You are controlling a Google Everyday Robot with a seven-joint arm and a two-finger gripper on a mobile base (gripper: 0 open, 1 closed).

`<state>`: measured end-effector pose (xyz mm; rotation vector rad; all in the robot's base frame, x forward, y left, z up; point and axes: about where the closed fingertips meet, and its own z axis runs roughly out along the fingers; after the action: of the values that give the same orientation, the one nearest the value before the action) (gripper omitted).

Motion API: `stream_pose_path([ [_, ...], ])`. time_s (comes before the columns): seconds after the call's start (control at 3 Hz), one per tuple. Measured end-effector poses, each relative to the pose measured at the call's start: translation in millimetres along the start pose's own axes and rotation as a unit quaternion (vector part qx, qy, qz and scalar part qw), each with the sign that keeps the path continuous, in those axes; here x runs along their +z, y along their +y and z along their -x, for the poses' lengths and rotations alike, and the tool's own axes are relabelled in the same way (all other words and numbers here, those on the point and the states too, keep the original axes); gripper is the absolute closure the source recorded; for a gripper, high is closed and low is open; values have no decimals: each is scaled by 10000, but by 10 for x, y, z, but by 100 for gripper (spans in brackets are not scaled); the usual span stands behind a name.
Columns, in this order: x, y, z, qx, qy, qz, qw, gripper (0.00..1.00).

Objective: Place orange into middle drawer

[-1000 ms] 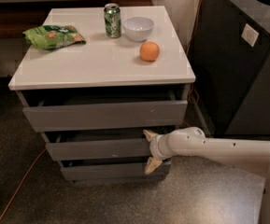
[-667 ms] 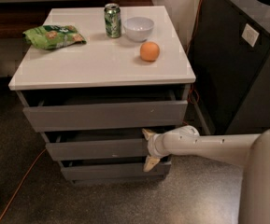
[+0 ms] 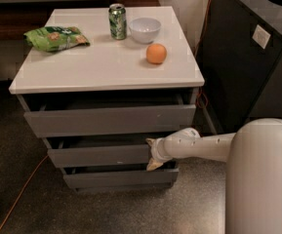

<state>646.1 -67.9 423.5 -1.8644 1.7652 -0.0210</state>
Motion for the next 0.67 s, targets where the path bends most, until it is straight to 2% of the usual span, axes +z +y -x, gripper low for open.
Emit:
stream_pose_path([
  [0.33,-22,61,25,80,-25,42,10000,49],
  [0.67,-201,319,97,268,-257,181,9991,80],
])
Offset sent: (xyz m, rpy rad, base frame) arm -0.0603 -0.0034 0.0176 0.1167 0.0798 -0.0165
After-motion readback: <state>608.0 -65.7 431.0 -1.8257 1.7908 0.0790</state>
